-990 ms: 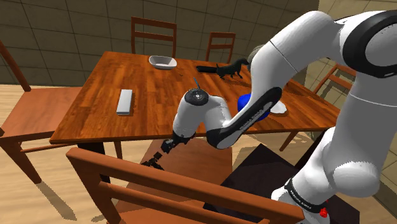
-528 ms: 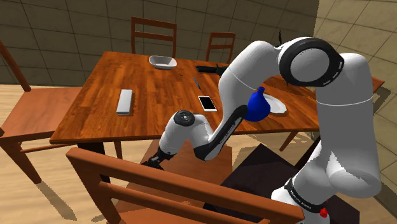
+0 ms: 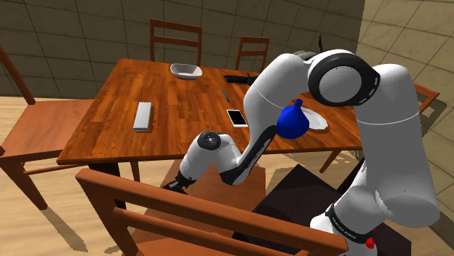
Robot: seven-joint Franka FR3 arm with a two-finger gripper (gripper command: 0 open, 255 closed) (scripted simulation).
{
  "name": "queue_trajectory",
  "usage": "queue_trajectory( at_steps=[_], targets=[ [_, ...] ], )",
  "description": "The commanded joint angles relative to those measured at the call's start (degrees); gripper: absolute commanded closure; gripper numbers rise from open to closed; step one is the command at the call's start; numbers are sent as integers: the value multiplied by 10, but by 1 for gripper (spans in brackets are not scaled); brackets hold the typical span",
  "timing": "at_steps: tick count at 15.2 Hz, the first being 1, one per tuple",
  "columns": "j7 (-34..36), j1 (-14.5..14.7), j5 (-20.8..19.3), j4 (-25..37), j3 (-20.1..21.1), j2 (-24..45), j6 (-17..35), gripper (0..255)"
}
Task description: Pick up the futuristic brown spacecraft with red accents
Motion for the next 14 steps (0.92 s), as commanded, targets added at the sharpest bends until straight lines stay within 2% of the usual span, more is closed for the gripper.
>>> queue_trajectory(
  at_steps=[1,8,9,14],
  targets=[
    [-26,0,-3,2,-2,18,-2,255],
    [-5,23,-13,12,-16,32,5,255],
    [-23,-2,-8,4,0,20,-2,255],
    [-56,-36,19,-20,39,-18,-27,255]
  ],
)
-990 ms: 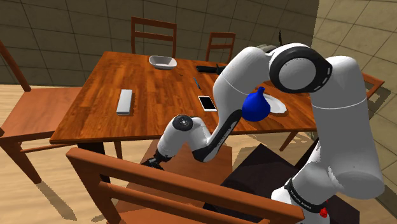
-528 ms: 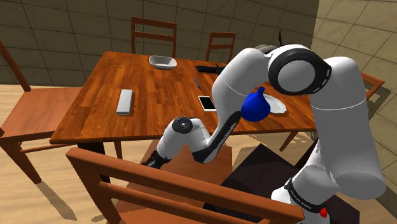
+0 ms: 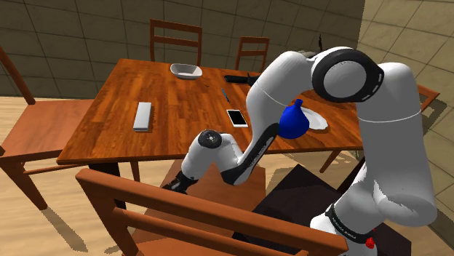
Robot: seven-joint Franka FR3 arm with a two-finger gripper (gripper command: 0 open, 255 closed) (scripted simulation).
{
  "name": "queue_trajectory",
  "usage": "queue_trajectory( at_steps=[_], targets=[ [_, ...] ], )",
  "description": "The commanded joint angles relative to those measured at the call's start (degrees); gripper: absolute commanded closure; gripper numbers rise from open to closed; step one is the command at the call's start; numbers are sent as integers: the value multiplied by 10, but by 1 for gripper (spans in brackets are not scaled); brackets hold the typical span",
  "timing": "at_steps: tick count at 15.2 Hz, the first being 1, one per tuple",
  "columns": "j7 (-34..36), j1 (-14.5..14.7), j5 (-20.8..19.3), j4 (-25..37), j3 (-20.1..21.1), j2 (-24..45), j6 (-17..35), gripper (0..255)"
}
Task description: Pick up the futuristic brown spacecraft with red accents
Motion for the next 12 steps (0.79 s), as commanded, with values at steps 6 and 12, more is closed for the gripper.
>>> queue_trajectory(
  at_steps=[6,12],
  targets=[
    [-51,-47,47,-29,56,-50,-35,255],
    [-82,-75,79,-43,90,-80,-55,255]
  ],
)
